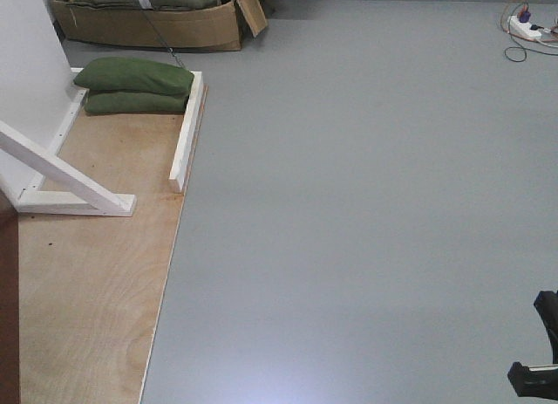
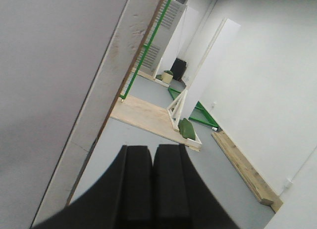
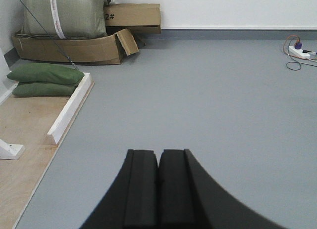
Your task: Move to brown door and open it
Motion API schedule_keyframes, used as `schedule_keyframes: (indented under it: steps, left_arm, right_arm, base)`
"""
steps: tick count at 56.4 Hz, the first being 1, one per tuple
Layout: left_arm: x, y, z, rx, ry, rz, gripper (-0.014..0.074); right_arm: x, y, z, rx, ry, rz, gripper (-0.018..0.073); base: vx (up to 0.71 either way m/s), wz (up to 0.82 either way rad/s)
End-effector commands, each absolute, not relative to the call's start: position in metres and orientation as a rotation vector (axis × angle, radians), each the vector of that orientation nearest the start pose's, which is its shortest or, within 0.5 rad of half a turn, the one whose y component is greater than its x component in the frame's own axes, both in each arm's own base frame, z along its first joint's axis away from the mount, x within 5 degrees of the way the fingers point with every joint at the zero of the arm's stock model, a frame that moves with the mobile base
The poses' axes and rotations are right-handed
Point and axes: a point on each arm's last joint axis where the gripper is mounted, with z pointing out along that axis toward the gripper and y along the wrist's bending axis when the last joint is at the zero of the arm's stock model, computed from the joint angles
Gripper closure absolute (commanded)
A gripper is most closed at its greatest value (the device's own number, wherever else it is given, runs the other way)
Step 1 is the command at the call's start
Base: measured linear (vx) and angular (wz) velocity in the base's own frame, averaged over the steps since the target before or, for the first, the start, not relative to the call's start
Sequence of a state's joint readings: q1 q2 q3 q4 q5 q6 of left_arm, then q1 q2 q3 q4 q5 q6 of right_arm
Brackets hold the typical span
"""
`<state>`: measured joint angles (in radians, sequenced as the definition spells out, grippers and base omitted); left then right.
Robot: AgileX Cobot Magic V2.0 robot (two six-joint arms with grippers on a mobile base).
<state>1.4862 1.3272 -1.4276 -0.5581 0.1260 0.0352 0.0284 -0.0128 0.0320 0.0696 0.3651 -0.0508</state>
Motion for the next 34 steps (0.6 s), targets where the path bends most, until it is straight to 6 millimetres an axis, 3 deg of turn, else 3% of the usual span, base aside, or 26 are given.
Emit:
schedule_keyframes:
  steps: [1,15,34]
  left_arm:
    - [0.033,0.287,0.505,-1.178,0.786,0.757,0.0603]
    - [0.040,0.282,0.507,-1.162,0.802,0.732,0.0603]
    - [0.054,0.251,0.525,-1.077,0.811,0.682,0.0603]
  right_arm:
    - [0.054,0.003,0.176,-0.032,1.791,0.041,0.0559]
    - [0.054,0.003,0.176,-0.032,1.791,0.041,0.0559]
    - [0.054,0.003,0.176,-0.032,1.791,0.041,0.0559]
  base:
    - [0.00,0.00]
    - [0.00,0.00]
    - [0.00,0.00]
